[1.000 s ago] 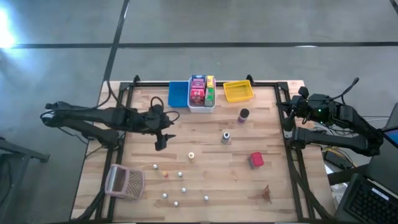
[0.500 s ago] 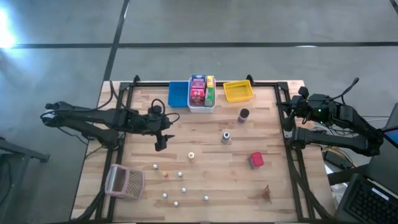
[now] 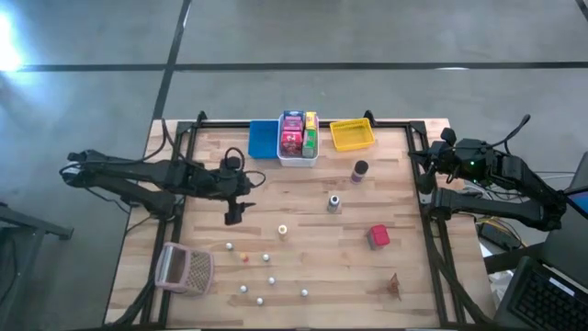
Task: Pick & Place Kitchen Items
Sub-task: Put the small green food coloring bottle into the blue bin
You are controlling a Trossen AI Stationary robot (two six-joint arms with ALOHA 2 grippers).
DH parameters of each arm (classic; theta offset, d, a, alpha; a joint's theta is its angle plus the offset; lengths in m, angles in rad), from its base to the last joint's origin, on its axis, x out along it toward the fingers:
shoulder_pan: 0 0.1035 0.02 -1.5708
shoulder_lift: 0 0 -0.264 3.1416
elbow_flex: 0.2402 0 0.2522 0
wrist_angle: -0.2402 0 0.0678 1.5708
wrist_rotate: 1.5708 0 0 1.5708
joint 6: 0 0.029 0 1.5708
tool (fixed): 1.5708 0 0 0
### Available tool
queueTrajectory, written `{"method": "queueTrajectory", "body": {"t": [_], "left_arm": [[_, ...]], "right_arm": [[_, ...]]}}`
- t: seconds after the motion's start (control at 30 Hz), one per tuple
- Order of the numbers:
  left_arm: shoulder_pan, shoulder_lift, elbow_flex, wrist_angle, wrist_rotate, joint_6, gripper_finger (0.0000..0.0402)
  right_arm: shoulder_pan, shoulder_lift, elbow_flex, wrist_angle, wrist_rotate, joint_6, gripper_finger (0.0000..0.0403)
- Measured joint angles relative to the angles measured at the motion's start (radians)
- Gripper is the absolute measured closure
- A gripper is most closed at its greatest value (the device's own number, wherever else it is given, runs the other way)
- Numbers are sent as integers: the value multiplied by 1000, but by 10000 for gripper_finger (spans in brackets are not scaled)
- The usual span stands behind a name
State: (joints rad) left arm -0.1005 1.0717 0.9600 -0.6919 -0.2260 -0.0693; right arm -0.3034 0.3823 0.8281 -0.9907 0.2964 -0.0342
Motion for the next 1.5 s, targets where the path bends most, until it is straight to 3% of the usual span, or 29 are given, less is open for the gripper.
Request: {"method": "queueTrajectory", "body": {"t": [0.13,0.3,0.57,0.77,1.5], "left_arm": [[-4,5,-11,-45,17,-10,133],[-67,16,-18,-137,90,-129,133],[-311,58,-15,-255,97,-455,133],[-441,158,-3,-266,74,-581,133],[-454,346,-20,-249,120,-635,133]], "right_arm": [[0,0,0,0,0,0,394],[0,0,0,0,0,-1,394],[0,0,0,0,0,0,394],[0,0,0,0,0,-2,394],[0,0,0,0,0,-1,394]]}}
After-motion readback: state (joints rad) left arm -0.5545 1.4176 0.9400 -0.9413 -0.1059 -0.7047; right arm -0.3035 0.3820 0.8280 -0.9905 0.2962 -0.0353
